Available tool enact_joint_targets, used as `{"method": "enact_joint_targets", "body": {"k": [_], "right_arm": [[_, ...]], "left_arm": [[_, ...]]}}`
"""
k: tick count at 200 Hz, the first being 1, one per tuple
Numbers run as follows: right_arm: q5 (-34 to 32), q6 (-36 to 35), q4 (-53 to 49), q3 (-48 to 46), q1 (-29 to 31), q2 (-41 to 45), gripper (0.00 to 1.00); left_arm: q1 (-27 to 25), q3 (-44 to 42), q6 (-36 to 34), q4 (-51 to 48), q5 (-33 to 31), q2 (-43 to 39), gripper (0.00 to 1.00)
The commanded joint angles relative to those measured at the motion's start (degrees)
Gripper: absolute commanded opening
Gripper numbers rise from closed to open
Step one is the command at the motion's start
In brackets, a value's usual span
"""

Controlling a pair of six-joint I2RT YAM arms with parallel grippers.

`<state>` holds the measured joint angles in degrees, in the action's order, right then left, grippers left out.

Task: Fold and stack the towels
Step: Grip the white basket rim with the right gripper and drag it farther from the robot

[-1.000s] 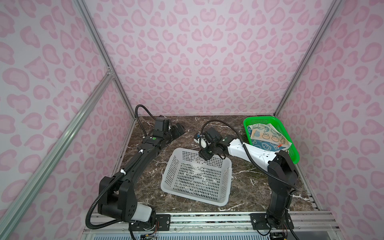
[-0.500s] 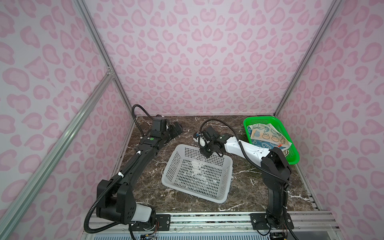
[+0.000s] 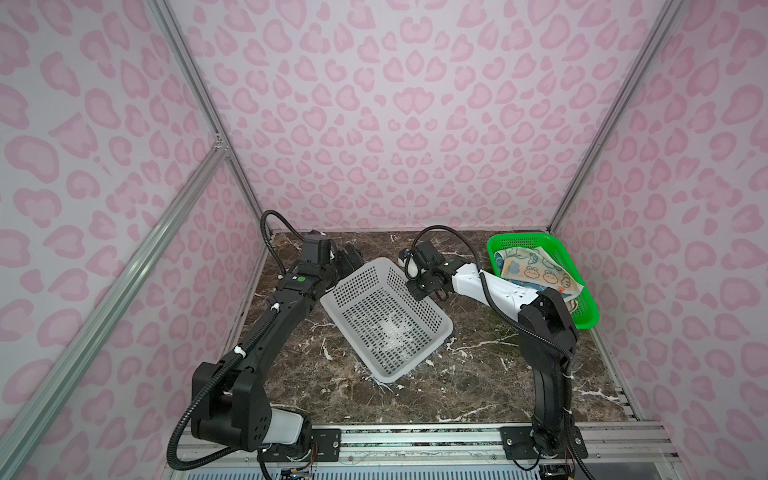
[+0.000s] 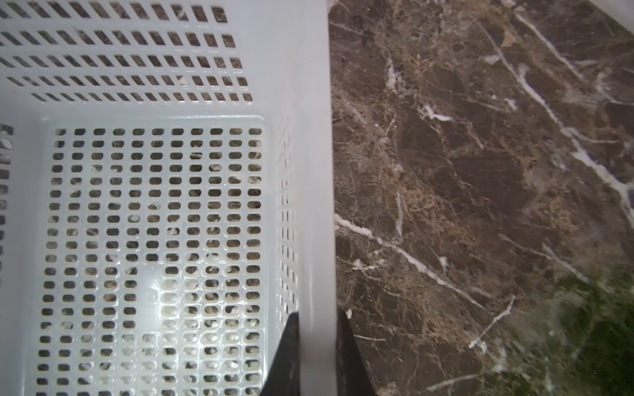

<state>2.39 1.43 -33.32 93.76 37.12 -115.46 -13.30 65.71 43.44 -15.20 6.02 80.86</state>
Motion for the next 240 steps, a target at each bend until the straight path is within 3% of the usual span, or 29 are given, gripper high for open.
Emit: {"method": "enact_joint_targets", "body": {"k": [1,45,67,85,108,122,131,156,180,218,240], "right_arm": [[-7.13,7.46,-1.69,0.27,-0.61,0.41,0.00],[-13.97,31.32,-1.20,-0.68,-2.68,3.26,0.00],[-13.78,41.38,1.84,-2.46,-2.42,4.43,0.00],[-11.71,43.38,3.66,-1.79,-1.27,4.22,0.00],[-12.33,42.67,2.04,0.33,-0.34,3.66,0.14],[-11.81,41.55,2.24,-0.13,-0.58,3.77,0.31],[-10.65,40.97,2.24,-0.50,-1.06,3.90,0.35],[-10.97,34.64,2.12,-0.82,-2.01,5.39,0.49],[-8.49,21.00,1.80,3.37,-4.55,4.74,0.63],[-2.65,-7.91,-5.00,19.72,-6.65,-5.47,0.76],[-1.67,-17.13,-10.99,32.77,-6.36,-14.11,0.84]], "left_arm": [[0.05,-0.32,-0.64,-0.01,-0.53,-0.68,0.98],[0.07,-0.73,0.41,0.80,0.34,-0.22,0.97],[0.06,-0.82,0.50,0.81,0.66,-0.57,0.97],[0.06,-1.02,0.25,0.57,0.41,-1.22,0.97],[0.11,-1.06,-0.44,-0.04,0.39,-1.74,0.97],[0.12,-1.32,-0.55,-0.04,0.39,-1.93,0.97],[0.07,-1.63,-0.55,0.03,0.37,-2.02,0.97],[0.06,-1.99,-0.55,0.01,0.63,-2.15,0.97],[0.12,-2.40,-0.05,0.26,0.93,-2.65,0.97],[-0.12,-4.74,2.43,2.06,2.20,-3.56,0.97],[-0.34,-5.22,2.59,1.93,1.94,-3.58,0.97]]}}
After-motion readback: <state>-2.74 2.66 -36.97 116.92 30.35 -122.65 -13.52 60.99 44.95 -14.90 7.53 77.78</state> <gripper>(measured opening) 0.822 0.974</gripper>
